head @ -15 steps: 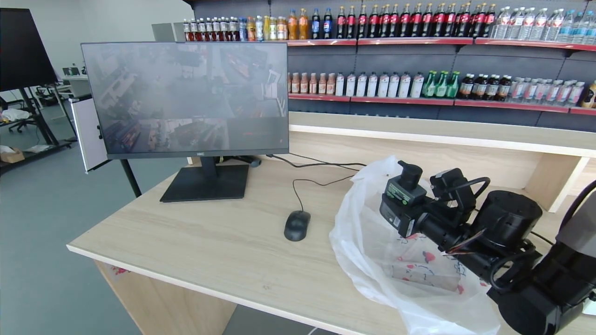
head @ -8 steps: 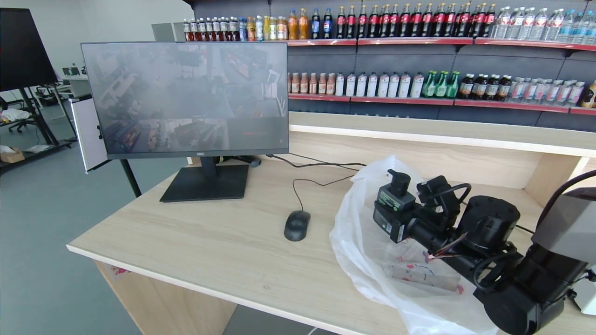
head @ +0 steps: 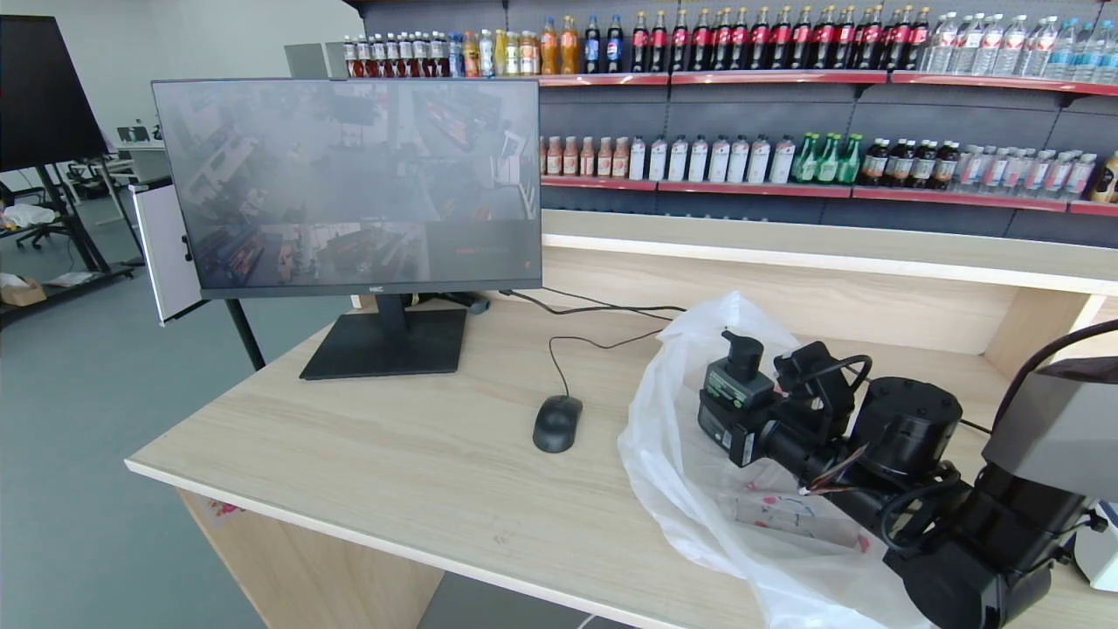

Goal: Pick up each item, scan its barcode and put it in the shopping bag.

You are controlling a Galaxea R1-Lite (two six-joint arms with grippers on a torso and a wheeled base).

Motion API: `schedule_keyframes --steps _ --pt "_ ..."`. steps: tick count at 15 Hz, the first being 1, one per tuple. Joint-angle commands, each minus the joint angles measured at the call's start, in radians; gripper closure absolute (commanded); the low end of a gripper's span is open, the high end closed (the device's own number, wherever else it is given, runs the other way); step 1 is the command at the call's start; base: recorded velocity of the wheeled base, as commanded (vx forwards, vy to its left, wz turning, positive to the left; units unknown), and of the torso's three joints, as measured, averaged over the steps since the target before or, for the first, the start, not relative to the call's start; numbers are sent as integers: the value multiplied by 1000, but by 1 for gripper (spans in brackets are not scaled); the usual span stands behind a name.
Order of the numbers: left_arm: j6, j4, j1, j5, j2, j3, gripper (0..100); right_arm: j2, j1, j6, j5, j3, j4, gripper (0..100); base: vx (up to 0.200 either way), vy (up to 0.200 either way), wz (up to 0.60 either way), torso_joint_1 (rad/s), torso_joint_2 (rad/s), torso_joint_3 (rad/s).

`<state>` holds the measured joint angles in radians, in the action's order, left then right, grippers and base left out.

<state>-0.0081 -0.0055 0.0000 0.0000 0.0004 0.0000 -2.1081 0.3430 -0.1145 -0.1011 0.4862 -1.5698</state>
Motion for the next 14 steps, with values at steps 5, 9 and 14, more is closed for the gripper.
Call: schedule_keyframes --steps 5,9,14 --pt "0 -1 0 0 0 0 100 -13 10 -1 0 -3 -1 100 0 0 0 0 0 0" --pt "-1 -1 0 0 0 0 100 -18 16 1 0 2 -1 100 0 0 0 0 0 0" --pt "0 -1 0 0 0 0 100 -9 14 10 0 -28 -1 100 0 0 0 0 0 0"
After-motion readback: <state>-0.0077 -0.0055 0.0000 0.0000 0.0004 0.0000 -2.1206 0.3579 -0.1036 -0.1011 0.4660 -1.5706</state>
